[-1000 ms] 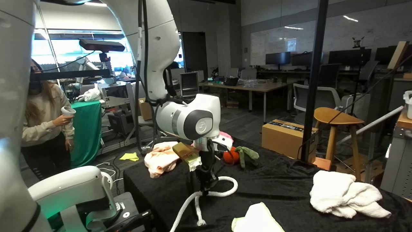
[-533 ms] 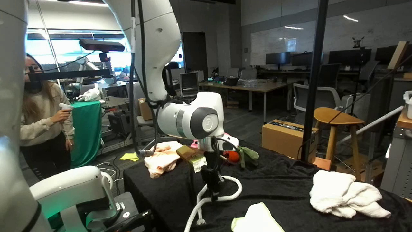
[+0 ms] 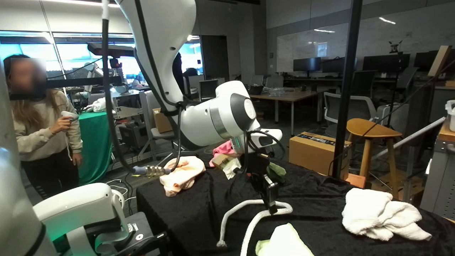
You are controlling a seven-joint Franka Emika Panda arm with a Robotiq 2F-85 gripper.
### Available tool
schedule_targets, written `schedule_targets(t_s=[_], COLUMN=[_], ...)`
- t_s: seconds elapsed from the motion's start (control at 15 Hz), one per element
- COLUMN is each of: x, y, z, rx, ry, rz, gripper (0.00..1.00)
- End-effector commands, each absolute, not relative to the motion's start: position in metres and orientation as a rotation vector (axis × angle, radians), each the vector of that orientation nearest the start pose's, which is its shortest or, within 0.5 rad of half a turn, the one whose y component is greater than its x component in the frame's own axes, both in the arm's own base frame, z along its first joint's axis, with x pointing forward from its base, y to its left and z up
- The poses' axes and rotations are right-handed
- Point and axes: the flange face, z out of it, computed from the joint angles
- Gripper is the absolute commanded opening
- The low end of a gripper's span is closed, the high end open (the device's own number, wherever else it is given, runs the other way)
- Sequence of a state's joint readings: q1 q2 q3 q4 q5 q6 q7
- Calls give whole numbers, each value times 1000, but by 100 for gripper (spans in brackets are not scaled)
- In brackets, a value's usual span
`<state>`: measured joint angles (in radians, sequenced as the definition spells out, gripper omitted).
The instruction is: Pile the white rope, towels, t-shirts and radish together on the right side of the table
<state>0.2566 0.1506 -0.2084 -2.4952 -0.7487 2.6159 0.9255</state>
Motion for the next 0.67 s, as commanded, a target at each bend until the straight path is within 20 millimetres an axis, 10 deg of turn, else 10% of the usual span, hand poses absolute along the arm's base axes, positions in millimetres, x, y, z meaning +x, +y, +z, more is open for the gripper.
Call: schedule_targets(t_s=[0.0,0.6], x=[460,443], y=[13,-47], z=[256,301], rx=[-3479,-3433], ry=[592,952], rz=[-424,-526], gripper=[14,14])
